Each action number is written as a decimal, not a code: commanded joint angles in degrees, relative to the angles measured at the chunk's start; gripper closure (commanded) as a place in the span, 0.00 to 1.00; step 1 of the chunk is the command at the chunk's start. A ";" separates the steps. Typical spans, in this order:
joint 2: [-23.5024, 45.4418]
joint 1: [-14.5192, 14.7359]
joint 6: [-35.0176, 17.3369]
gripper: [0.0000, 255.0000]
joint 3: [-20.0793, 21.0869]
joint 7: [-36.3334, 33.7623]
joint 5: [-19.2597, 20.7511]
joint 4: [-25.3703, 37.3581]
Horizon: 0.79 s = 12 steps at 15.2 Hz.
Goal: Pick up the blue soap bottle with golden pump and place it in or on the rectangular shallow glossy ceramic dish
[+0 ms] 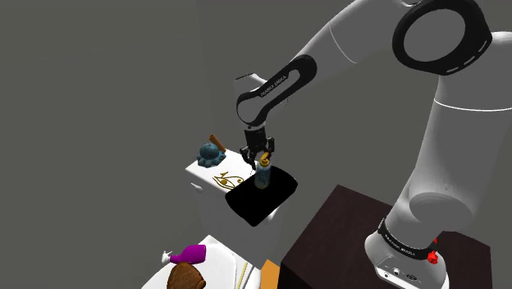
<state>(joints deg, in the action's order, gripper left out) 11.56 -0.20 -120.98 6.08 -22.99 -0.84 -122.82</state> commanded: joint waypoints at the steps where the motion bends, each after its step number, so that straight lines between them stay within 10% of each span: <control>1: 0.93 -0.01 -1.40 1.00 -0.05 0.02 0.11 -0.44; 11: 2.26 0.03 -3.12 1.00 -0.10 -0.04 0.26 -0.84; 12: 2.26 0.03 -3.12 0.00 -0.10 -0.04 0.26 -0.84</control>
<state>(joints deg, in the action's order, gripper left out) 13.82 -0.16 -124.10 5.98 -23.03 -0.58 -123.66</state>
